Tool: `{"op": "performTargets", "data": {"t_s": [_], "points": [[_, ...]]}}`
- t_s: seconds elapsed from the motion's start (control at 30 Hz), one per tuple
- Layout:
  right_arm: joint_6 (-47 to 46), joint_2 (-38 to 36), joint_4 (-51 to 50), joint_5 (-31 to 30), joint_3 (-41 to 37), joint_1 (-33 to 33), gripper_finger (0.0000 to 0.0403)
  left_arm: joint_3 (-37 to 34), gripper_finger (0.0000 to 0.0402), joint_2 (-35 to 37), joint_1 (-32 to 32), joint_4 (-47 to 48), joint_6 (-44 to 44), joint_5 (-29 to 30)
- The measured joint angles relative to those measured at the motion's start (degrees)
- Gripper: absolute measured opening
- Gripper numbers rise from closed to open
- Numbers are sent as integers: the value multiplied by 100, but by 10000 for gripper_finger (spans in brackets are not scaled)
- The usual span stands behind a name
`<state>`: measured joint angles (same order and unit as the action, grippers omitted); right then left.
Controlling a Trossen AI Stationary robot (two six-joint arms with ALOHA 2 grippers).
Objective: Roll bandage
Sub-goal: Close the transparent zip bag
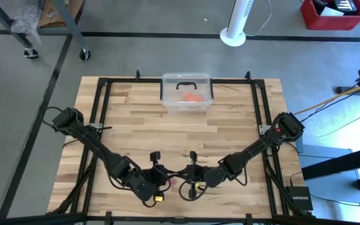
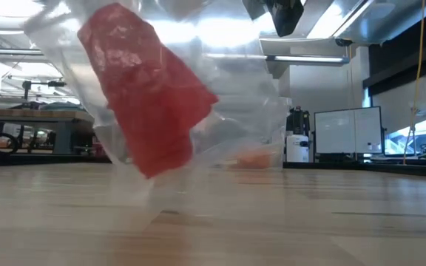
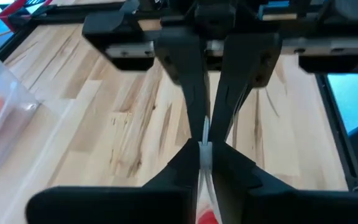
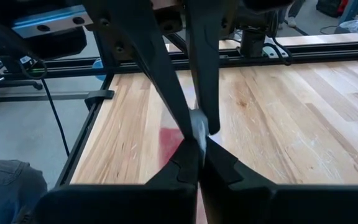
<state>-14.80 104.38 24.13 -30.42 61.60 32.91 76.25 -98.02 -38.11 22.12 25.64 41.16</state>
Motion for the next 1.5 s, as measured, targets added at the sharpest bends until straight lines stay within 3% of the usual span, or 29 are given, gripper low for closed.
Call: {"op": "performTargets", "data": {"t_s": [0.67,1.3,1.5], "points": [[311,2,-178,150,225,51,3,-5,16,2,-427,1180,756,-32],[320,-461,-934,23,236,157,3,-5,25,-7,-976,3064,2562,-388],[-87,-472,-1076,260,236,189,3,-9,29,-7,-975,2901,2609,-451]]}}
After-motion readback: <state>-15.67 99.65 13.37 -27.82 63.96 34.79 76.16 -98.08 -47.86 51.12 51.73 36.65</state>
